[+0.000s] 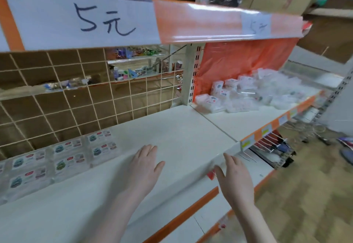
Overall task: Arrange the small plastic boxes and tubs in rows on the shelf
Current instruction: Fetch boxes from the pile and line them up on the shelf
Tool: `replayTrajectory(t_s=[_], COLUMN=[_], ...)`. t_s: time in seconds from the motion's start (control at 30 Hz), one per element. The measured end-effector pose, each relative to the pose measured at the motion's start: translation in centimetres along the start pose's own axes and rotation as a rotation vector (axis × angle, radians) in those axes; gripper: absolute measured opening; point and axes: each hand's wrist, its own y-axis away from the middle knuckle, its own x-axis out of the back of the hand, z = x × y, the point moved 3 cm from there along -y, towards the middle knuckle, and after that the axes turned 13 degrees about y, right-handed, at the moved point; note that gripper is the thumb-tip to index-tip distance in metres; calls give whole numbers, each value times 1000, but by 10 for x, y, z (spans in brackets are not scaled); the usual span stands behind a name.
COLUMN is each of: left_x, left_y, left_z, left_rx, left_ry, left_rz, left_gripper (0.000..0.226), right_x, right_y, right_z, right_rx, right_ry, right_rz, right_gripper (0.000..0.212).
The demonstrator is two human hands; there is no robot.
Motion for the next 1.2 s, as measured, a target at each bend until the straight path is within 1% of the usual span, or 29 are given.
replayTrajectory(t_s=[0.13,0.23,0.43,0.57,0.7,0.83,0.97,1.2], left_x=[-13,-27,-73,-106,-127,-140,-142,-136], left_y=[-13,-28,-65,-89,-108,-122,-142,-191], left_z=[28,53,118,161,192,207,210,202], left_rx=[-41,-57,-27,6,24,61,78,40], left_ry=[1,-4,33,40,37,33,15,0], left_rz=[-2,20,44,57,106,130,149,190], left_gripper=[57,57,58,59,57,58,59,55], right_x=[7,11,18,17,13,7,0,-18], right_y=[-9,-21,-63,-103,-139,-169,-195,-241], right_z=[23,46,123,175,209,225,223,204], right_rx=[-31,-22,-55,13,75,138,171,186], right_ry=[-20,-31,-20,-19,-20,-40,-89,-93], right_rz=[37,72,75,67,57,52,41,60], right_gripper=[47,37,33,36,35,41,46,45])
